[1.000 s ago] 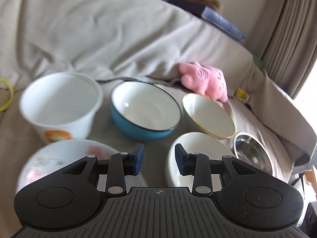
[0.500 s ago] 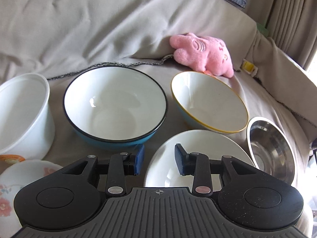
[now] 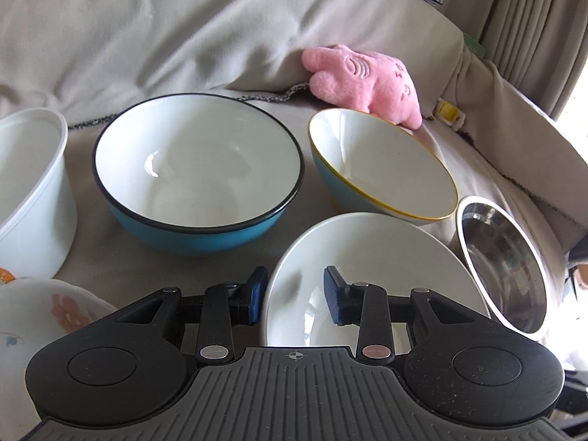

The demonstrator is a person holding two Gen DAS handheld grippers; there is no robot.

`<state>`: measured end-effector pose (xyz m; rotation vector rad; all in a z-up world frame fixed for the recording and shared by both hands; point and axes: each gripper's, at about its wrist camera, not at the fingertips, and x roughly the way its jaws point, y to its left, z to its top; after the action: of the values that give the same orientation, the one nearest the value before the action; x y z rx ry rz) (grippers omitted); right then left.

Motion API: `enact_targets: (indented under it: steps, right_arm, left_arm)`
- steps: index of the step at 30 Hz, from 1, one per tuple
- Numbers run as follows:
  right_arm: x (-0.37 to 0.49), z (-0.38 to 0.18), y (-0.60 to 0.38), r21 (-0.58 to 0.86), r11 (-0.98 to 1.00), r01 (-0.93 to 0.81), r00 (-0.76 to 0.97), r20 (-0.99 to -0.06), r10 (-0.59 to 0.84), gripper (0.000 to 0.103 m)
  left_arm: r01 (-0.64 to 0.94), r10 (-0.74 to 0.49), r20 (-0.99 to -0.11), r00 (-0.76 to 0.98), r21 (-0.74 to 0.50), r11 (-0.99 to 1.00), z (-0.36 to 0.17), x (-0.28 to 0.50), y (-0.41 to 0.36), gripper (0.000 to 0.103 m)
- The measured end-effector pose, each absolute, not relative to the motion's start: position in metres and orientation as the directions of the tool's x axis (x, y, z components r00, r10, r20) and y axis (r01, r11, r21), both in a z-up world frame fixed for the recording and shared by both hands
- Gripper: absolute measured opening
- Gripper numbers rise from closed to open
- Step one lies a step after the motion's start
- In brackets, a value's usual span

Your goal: Organize plates and bowls

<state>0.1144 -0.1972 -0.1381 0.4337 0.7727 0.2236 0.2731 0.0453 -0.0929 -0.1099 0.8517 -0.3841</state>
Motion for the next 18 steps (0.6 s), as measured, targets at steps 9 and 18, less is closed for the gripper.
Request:
enact_targets:
  steps: [9, 18]
  right_arm:
    - [0.137, -0.147, -0.193, 0.400, 0.916, 0.014, 0.675, -0.680, 0.286, 0.037]
    - [0.109, -0.149, -0.206, 0.371, 0.929, 0.002, 0.632, -0.720, 0.286, 0.030]
  left_arm:
    - [0.302, -0.317, -0.761, 0.565, -0.167, 0.938, -0.088, 0.245, 0.042, 0.035]
    - [0.365, -0.342, -0.769, 0.540, -0.152, 0.919, -0.087, 0.219, 0.024, 0.037]
